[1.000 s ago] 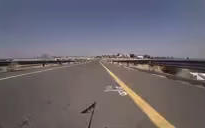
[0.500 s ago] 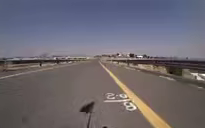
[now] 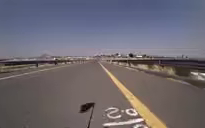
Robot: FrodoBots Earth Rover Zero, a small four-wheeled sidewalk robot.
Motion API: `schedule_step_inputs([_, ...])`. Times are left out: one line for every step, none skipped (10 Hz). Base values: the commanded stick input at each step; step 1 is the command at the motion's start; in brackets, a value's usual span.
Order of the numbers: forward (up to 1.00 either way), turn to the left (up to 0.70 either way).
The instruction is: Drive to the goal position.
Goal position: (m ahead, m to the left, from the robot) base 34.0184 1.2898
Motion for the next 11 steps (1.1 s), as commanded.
schedule_step_inputs([1.00, -0.01])
schedule_step_inputs([1.00, -0.01])
schedule_step_inputs([1.00, -0.01])
schedule_step_inputs([1.00, -0.01])
schedule_step_inputs([1.00, -0.01])
schedule_step_inputs([1.00, -0.01])
schedule_step_inputs([1.00, -0.01])
schedule_step_inputs([1.00, -0.01])
schedule_step_inputs([1.00, -0.01])
schedule_step_inputs([1.00, -0.01])
schedule_step_inputs([1.00, -0.01])
